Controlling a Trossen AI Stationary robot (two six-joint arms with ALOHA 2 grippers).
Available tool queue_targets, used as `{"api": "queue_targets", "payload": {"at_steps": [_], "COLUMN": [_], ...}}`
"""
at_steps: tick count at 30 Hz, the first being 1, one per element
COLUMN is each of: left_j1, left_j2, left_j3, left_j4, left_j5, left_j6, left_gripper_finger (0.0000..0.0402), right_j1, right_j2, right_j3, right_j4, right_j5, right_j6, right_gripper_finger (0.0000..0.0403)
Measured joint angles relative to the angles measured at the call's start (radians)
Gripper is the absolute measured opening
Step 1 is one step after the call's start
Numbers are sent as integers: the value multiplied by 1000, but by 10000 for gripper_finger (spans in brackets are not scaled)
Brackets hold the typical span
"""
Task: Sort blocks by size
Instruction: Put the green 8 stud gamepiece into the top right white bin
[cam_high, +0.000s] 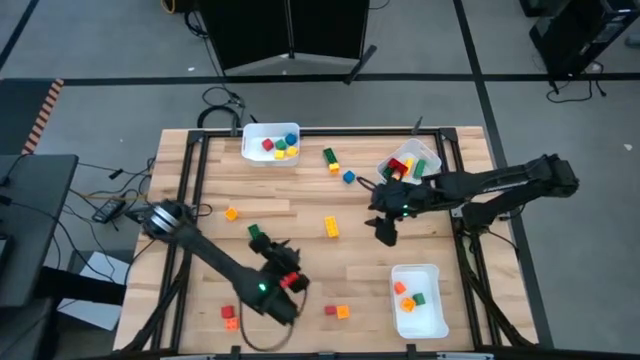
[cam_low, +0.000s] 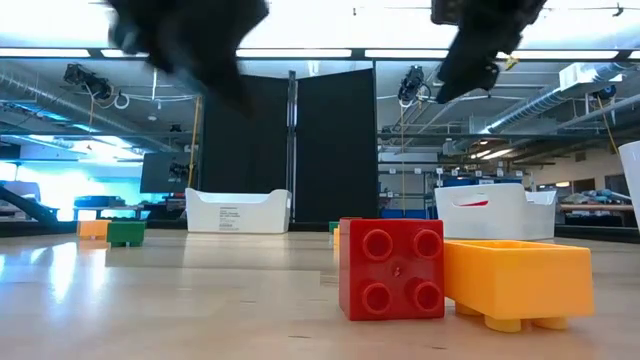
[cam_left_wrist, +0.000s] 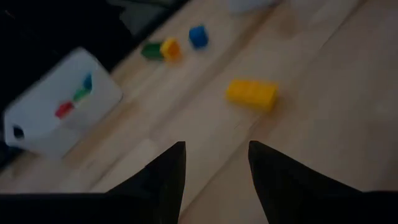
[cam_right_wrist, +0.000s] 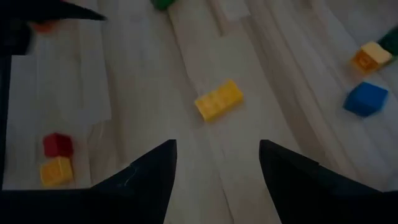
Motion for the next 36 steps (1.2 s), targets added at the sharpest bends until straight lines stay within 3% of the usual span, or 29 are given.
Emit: {"api": "queue_targets", "payload": {"at_steps": [4, 10, 15, 19, 24, 28, 30, 33, 36], "left_j1": [-2, 26, 108, 181, 212, 216, 216, 212, 213], "left_j2": [-187, -462, -686, -804, -867, -866, -866, -866, -866], "left_j3": [-316, -704, -912, -984, -1022, -1023, -1023, -1023, -1023], "left_j4": [305, 789, 1069, 1076, 1041, 1034, 1049, 1061, 1094], "left_j5": [64, 241, 496, 611, 579, 571, 573, 637, 681], "left_j6": [103, 401, 729, 890, 1075, 1176, 1180, 1019, 955], "left_gripper_finger": [184, 184, 184, 184, 184, 184, 184, 184, 184], "right_j1": [-2, -18, -44, -70, -114, -157, -179, -202, -218], "right_j2": [77, 197, 301, 385, 506, 594, 624, 653, 667], "right_j3": [0, 2, 71, 177, 396, 548, 592, 626, 633], "right_j4": [83, 250, 263, 241, 23, -140, -162, -163, -161], "right_j5": [0, -1, -15, -12, 90, 110, 111, 109, 85], "right_j6": [41, 129, 138, 140, 176, 210, 216, 283, 302], "right_gripper_finger": [240, 238, 238, 238, 237, 237, 237, 237, 236]}}
